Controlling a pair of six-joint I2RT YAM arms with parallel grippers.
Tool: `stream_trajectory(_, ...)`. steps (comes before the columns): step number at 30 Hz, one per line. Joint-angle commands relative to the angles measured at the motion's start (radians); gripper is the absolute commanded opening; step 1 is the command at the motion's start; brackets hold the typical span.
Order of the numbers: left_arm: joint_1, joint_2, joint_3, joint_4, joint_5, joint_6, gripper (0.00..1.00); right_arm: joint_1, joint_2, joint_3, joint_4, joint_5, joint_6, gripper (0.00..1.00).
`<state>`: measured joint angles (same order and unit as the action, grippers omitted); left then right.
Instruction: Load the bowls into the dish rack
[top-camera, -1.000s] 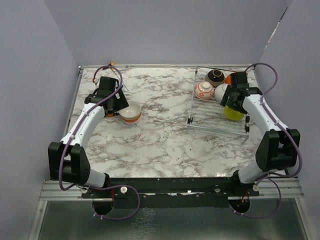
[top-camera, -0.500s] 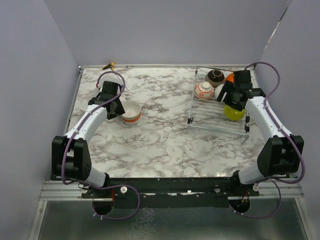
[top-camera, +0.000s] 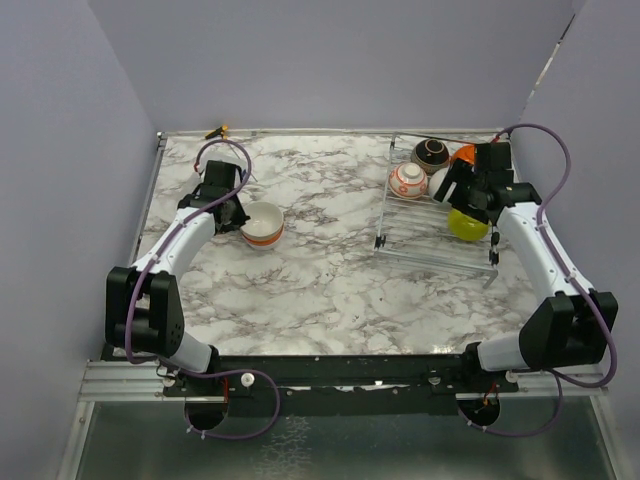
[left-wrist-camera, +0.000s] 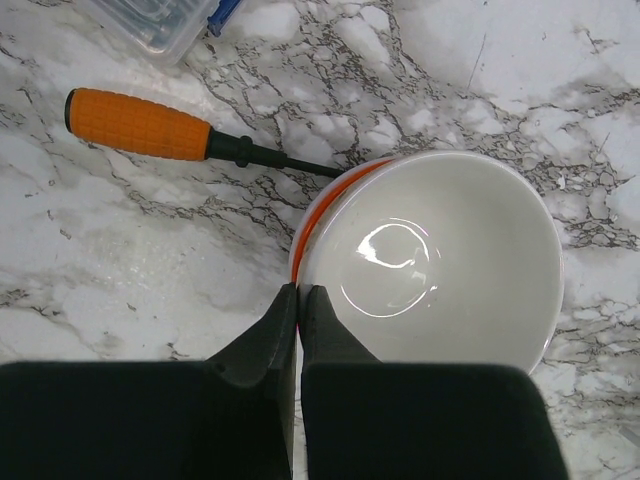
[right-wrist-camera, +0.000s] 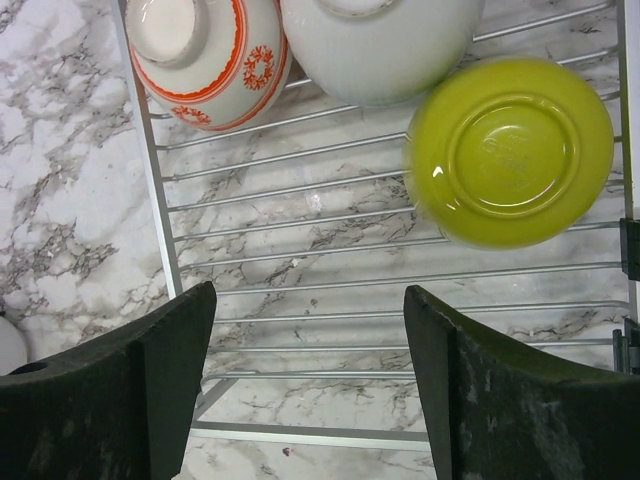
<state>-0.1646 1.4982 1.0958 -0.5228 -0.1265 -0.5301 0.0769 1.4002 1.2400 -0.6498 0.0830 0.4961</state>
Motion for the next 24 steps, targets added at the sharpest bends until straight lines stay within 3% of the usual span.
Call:
stream_trajectory(1, 0.005, 0.005, 0.015, 0.017, 0.072, 0.002, 0.0, -0.005, -0.035, -0.023, 0.021, -0.051, -0.012, 0.8)
stream_trajectory(6, 0.005, -0.024, 0.088, 0.018, 0.101, -0.004, 0.0, -0.004, -0.06, -0.033, 0.044, -0.116, -0.009, 0.8)
stream_trajectory(12, 0.005, -0.092, 0.151, 0.054, 0.031, 0.017, 0.0, -0.005, -0.105, -0.058, 0.108, -0.16, -0.014, 0.79)
stream_trajectory(17, 0.005, -0.123, 0.186, 0.061, 0.075, 0.012, 0.0, -0.005, -0.117, -0.054, 0.136, -0.199, -0.008, 0.79)
stream_trajectory(24, 0.003, -0.095, 0.217, 0.119, 0.365, -0.086, 0.0, -0.003, -0.116, -0.127, 0.293, -0.476, 0.13, 0.83)
